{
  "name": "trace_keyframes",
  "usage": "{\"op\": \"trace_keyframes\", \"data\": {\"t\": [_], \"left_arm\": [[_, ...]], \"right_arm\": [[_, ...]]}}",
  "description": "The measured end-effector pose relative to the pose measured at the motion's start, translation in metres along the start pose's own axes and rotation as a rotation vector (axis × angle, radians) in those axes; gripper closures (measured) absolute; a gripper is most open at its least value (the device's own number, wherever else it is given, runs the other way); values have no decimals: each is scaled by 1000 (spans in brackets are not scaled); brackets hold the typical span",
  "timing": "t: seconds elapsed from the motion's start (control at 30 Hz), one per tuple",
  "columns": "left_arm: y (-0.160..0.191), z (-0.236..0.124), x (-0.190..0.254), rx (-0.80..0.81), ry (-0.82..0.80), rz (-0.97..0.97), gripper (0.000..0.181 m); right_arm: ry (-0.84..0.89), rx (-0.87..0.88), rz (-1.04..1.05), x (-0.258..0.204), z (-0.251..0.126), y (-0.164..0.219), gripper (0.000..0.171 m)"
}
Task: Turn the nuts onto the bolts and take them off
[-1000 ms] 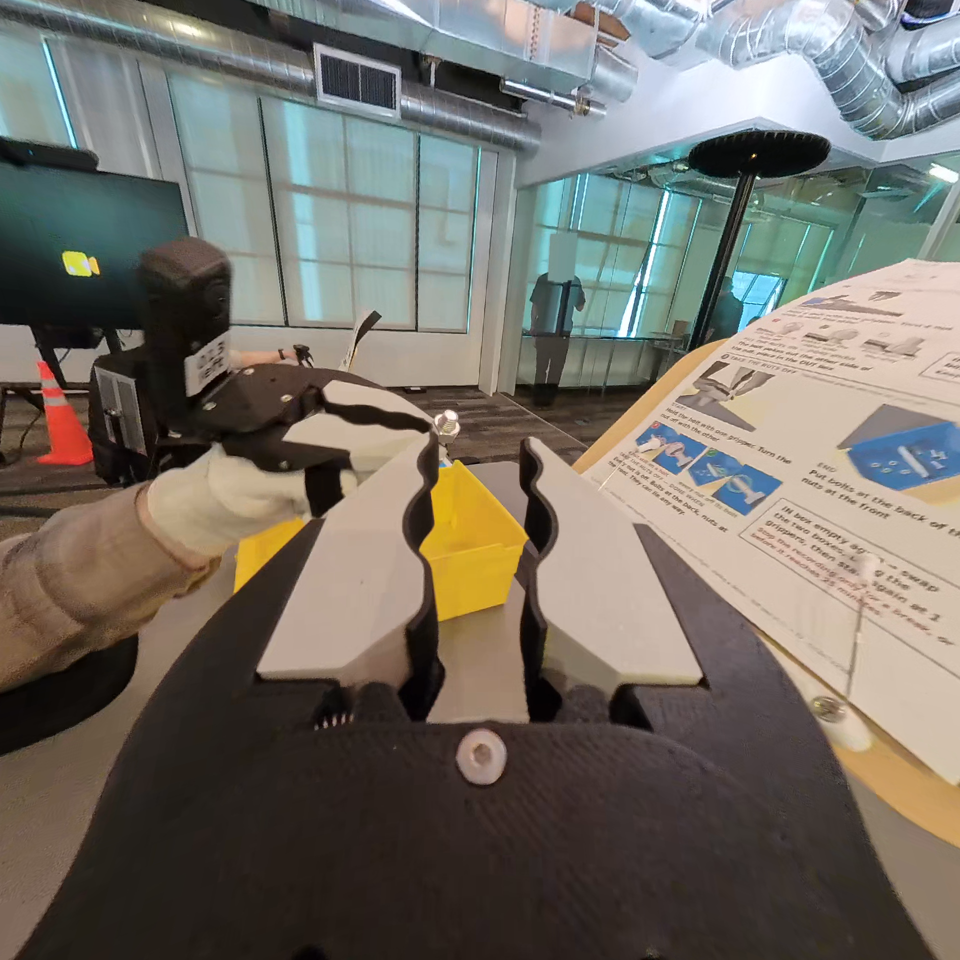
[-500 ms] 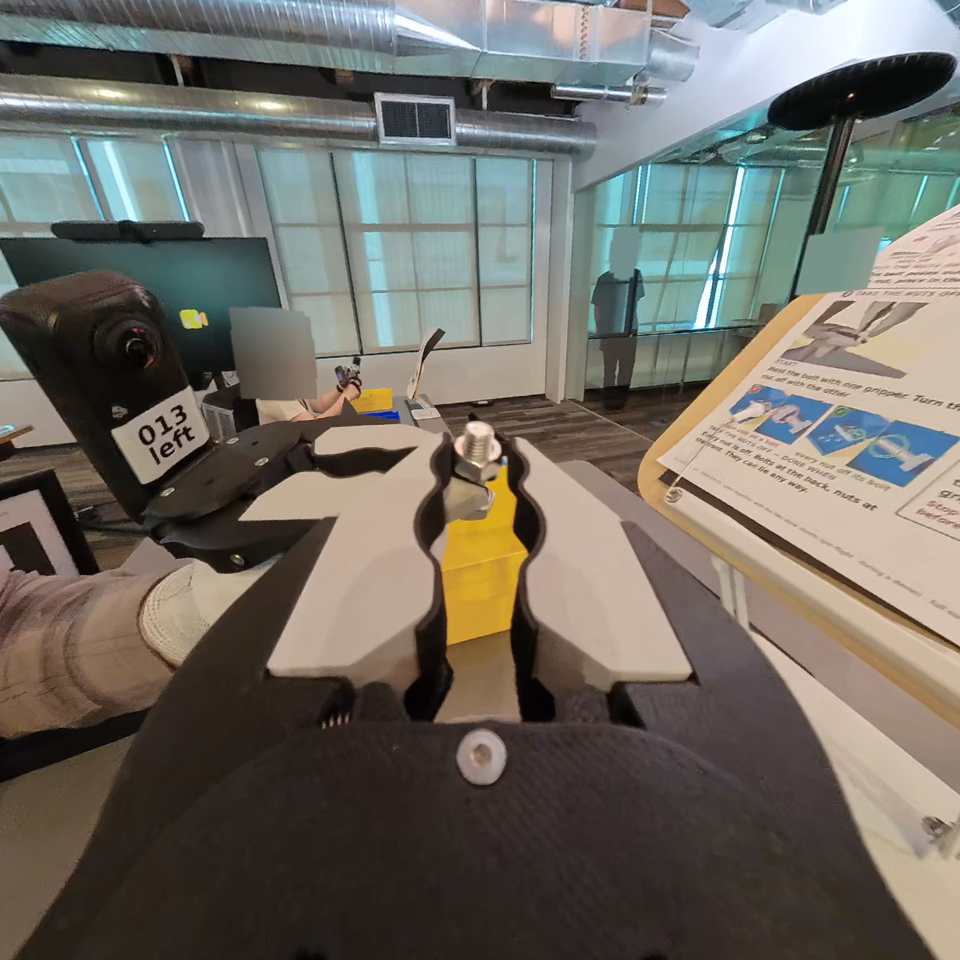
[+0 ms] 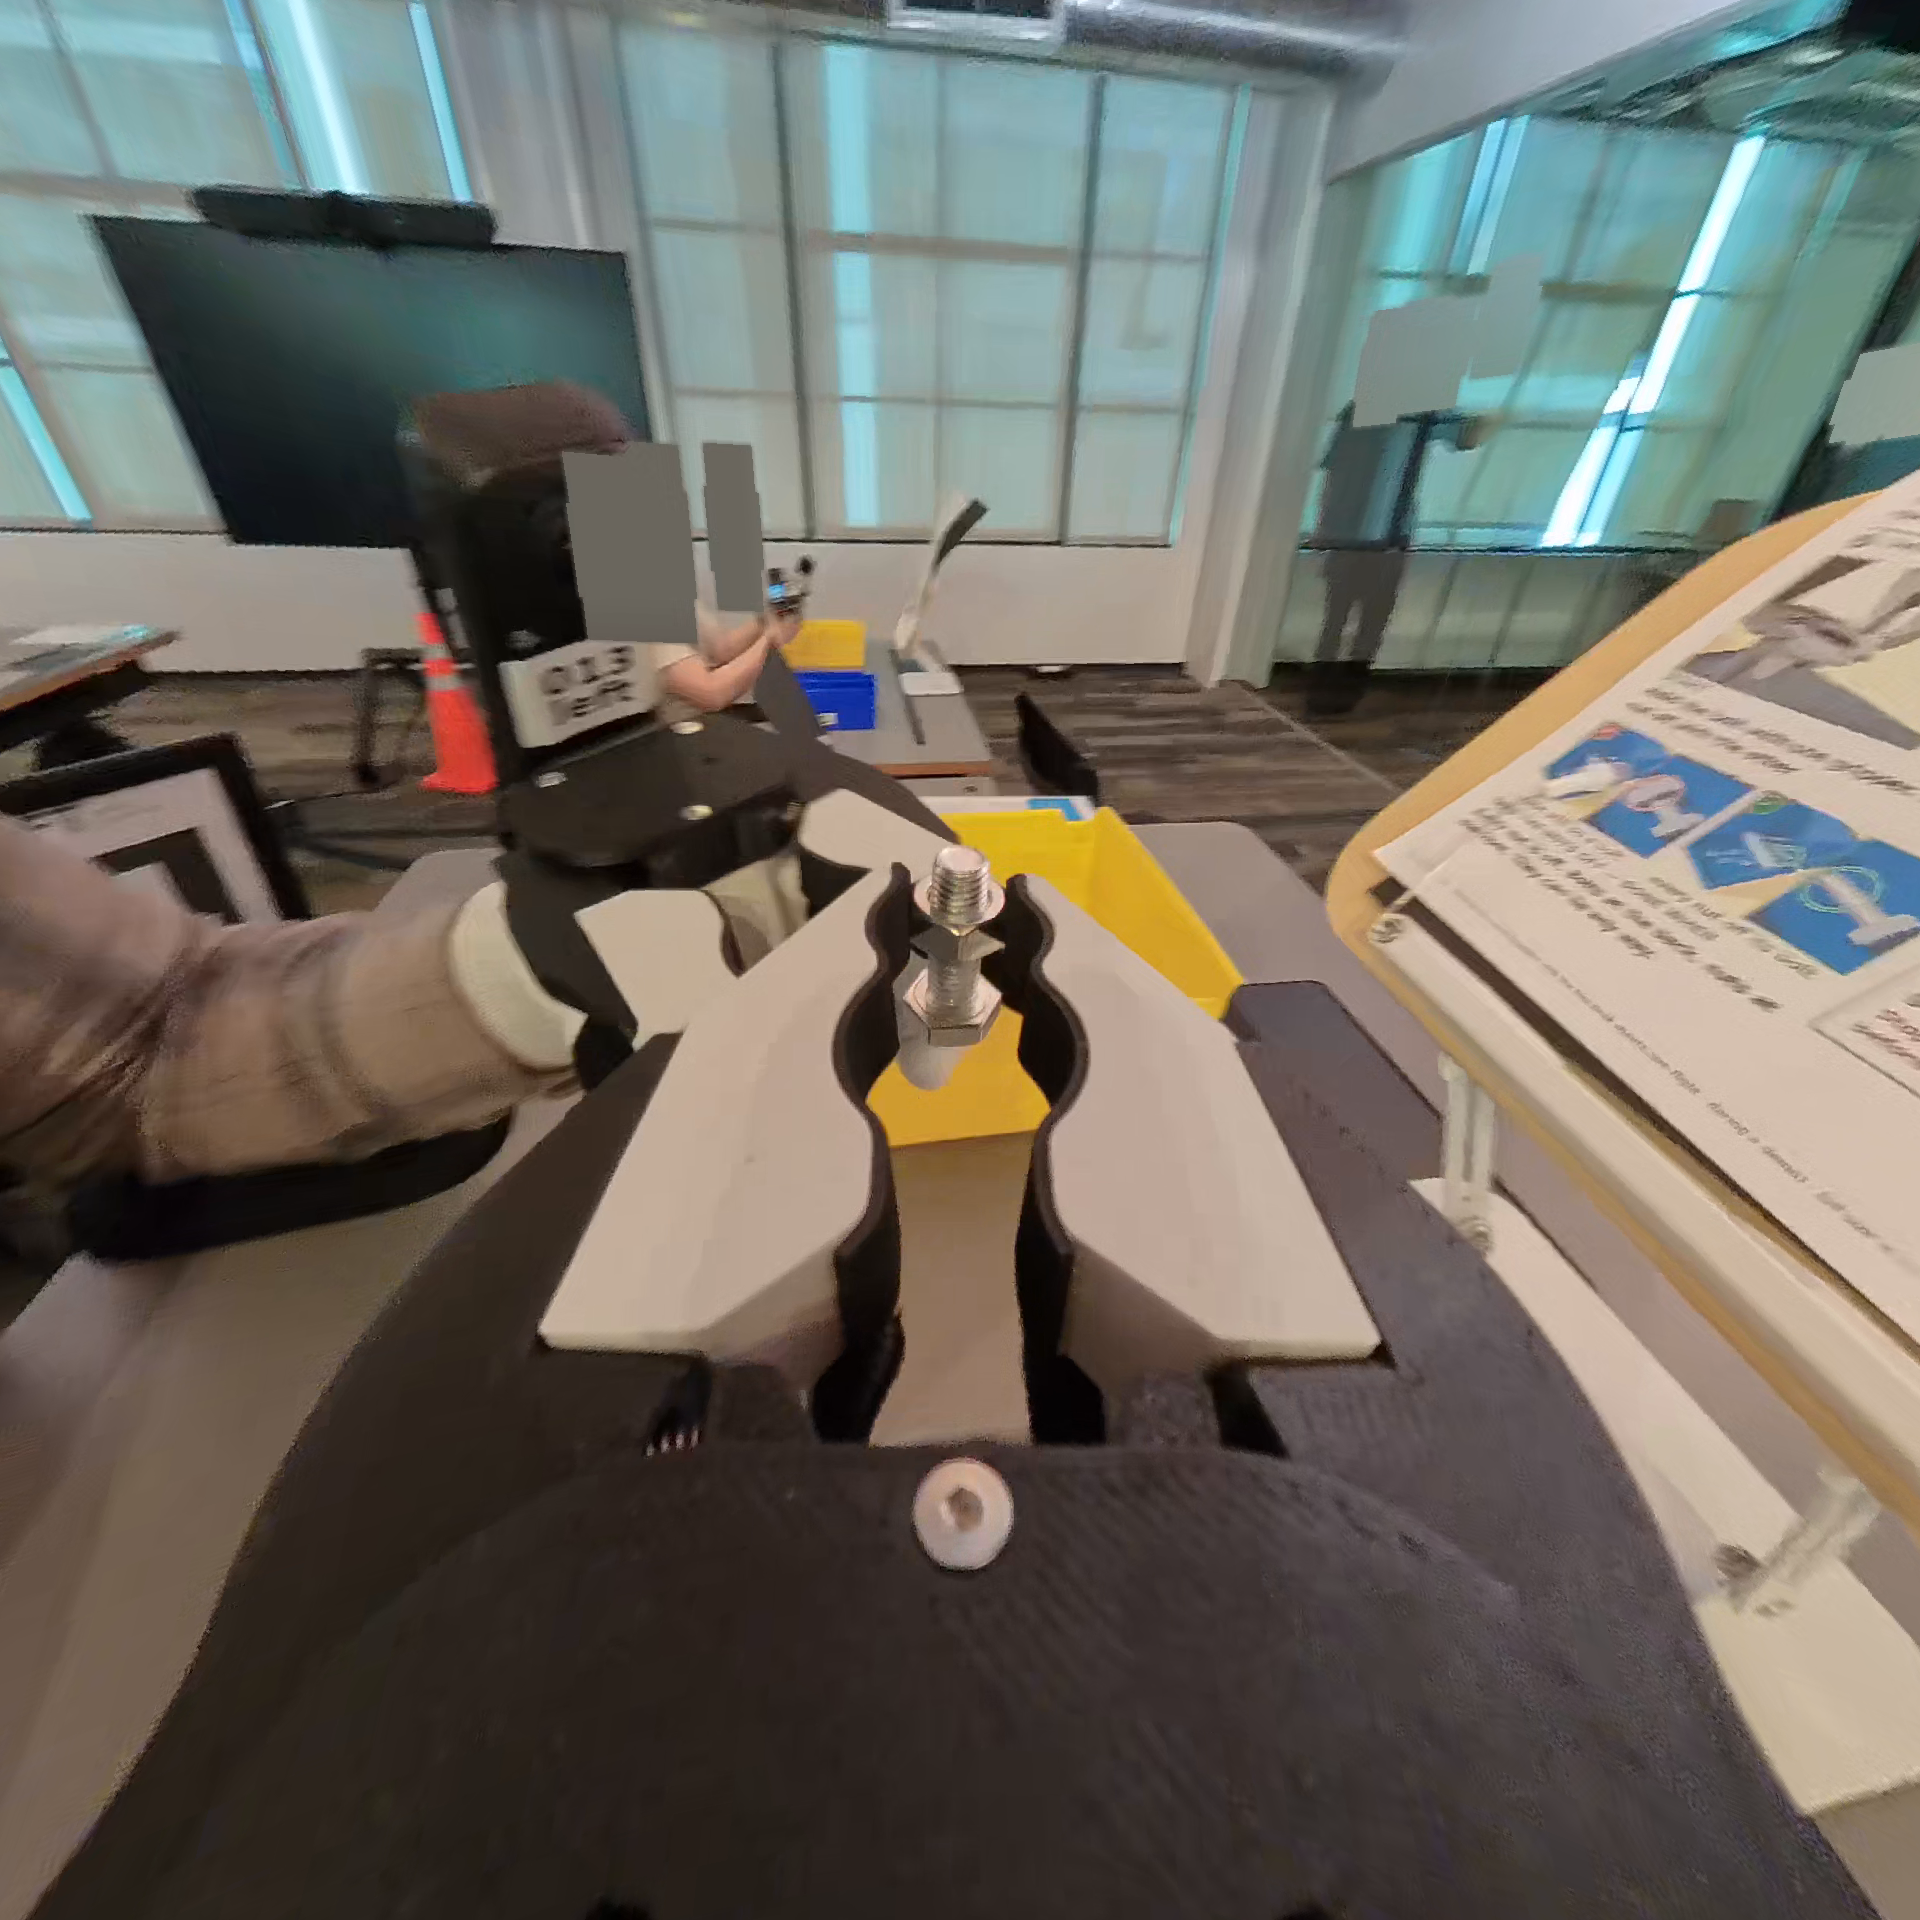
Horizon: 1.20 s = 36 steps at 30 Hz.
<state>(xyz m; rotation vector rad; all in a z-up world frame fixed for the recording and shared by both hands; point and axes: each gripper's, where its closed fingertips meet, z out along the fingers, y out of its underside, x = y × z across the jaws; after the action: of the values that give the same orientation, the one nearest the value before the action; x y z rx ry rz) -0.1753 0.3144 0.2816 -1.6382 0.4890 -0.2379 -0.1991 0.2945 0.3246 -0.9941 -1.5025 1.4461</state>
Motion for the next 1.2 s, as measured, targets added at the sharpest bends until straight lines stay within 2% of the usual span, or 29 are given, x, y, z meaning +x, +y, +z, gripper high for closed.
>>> {"op": "trace_keyframes", "data": {"t": [0.17,0.23,0.33,0.43,0.57,0.67,0.97,1.03,1.2], "left_arm": [[3,-2,36,17,276,-99,134],[4,-7,51,16,393,-132,141],[1,-12,62,39,474,-147,154],[-2,-15,65,65,498,-144,160],[-6,-21,69,87,545,-165,158],[-5,-21,69,83,544,-150,166],[-5,-17,60,90,461,-102,166],[-6,-16,58,94,449,-105,166],[-9,-15,48,124,406,-124,166]], "right_arm": [[-281,-39,69,-40,-9,7,156],[-340,-31,73,-49,-10,8,156],[-395,-17,72,-59,-9,8,156],[-422,-24,62,-64,-8,11,156],[-437,-21,53,-66,-9,12,156],[-452,-7,65,-67,-10,11,156],[-420,13,65,-62,-9,9,156],[-388,22,63,-57,-8,6,135],[-315,11,28,-46,-11,6,135]]}}
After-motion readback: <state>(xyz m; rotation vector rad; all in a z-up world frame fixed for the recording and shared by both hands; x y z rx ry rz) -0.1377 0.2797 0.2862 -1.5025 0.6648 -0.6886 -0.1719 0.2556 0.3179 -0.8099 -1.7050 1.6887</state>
